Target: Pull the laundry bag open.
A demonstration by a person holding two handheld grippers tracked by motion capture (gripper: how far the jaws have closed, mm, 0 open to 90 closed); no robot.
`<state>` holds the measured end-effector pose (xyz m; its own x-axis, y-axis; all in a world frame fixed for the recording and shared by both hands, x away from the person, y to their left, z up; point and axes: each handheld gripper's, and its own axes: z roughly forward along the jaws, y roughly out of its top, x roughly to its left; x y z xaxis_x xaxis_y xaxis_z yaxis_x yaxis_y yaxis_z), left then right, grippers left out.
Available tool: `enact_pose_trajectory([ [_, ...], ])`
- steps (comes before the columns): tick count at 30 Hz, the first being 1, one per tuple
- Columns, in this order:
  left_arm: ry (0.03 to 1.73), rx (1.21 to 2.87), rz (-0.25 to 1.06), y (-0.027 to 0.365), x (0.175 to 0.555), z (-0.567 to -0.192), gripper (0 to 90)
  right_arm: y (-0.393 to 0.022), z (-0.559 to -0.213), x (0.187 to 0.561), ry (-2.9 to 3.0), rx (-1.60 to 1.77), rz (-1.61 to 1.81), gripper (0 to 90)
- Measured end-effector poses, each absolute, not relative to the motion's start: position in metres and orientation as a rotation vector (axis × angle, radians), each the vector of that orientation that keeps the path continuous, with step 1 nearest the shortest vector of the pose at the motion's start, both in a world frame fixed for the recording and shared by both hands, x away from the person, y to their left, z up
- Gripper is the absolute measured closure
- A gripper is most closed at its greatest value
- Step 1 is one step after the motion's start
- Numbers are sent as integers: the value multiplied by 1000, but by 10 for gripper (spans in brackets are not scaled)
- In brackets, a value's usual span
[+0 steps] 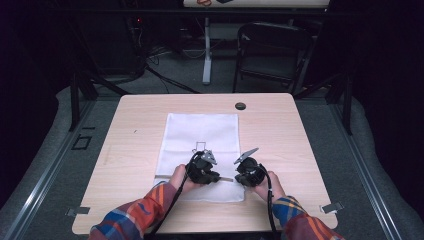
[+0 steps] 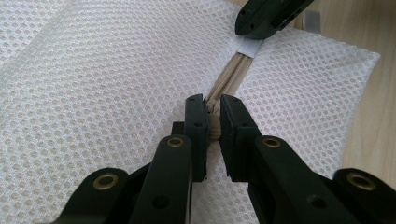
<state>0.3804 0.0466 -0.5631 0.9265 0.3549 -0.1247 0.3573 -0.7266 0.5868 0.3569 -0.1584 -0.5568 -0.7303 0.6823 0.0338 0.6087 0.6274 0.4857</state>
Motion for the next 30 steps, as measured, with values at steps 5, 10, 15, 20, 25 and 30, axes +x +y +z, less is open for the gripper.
enact_pose_trajectory([
  [5, 510, 2439, -23, 48, 382, -564, 819, -158, -556, 355, 2657, 1031, 791, 895],
  [10, 526, 2429, -27, 48, 381, -564, 819, -148, -557, 356, 2669, 1034, 820, 869],
  [15, 529, 2428, -20, 47, 381, -564, 819, -147, -559, 358, 2642, 1033, 845, 880],
  [20, 538, 2422, -21, 47, 380, -564, 819, -146, -564, 357, 2661, 990, 866, 896],
  [25, 532, 2428, -14, 47, 380, -564, 820, -143, -563, 356, 2665, 976, 817, 900],
  [30, 517, 2436, -7, 48, 379, -563, 820, -144, -563, 356, 2662, 969, 808, 900],
])
